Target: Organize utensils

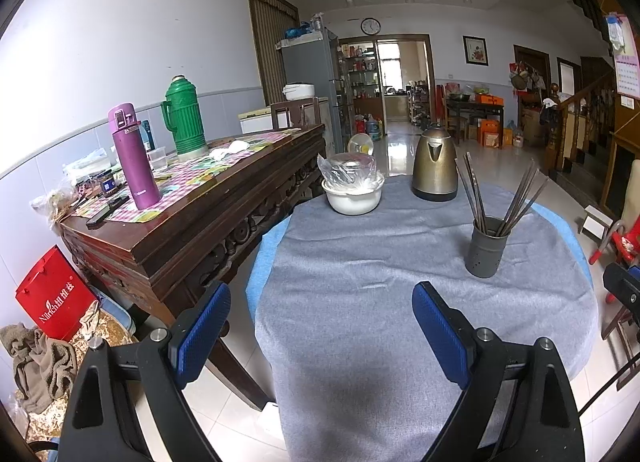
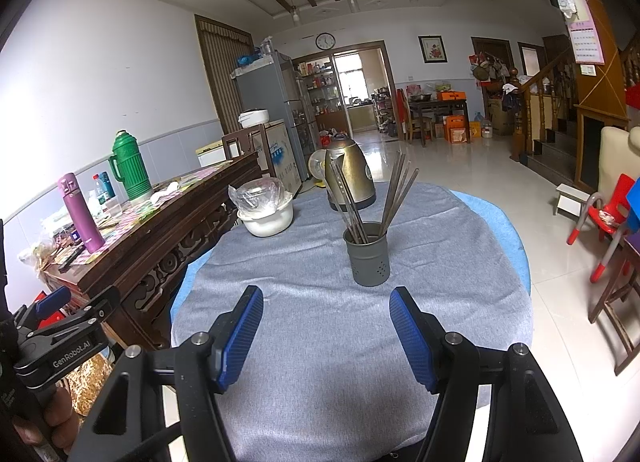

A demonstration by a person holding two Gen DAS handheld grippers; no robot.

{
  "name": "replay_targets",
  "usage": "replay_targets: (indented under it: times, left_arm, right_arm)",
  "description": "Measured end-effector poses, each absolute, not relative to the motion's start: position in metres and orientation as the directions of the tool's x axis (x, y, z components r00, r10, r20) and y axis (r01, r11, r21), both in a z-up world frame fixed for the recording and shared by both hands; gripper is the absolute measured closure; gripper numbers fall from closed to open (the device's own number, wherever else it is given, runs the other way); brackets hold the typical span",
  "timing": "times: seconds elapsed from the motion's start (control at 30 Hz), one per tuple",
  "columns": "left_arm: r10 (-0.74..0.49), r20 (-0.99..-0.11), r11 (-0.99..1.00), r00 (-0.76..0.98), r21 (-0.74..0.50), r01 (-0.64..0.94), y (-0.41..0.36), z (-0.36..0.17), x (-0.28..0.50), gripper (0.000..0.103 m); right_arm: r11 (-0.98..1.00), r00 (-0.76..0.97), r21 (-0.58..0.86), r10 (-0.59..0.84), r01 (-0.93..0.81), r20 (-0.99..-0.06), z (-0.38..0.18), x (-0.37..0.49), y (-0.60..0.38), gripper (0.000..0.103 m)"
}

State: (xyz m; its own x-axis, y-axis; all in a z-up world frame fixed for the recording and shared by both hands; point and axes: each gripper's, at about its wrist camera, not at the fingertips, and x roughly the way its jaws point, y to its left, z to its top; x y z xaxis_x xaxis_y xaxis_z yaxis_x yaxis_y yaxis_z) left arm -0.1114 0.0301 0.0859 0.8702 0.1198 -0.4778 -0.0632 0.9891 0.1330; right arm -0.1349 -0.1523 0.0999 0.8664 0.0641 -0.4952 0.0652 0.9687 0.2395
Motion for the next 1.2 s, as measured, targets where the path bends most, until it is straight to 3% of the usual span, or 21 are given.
replay_targets:
  times: [1.2]
  left_arm:
    - [0.121,-0.491,0.99,0.863,0.121,-0.07,0.0347,0.0804,-0.1095,0.011]
  right_arm:
    - [0.972,0.867,0.227,0.063,0.058,-0.494,0.0988,-0.135,-0.1486,0.034]
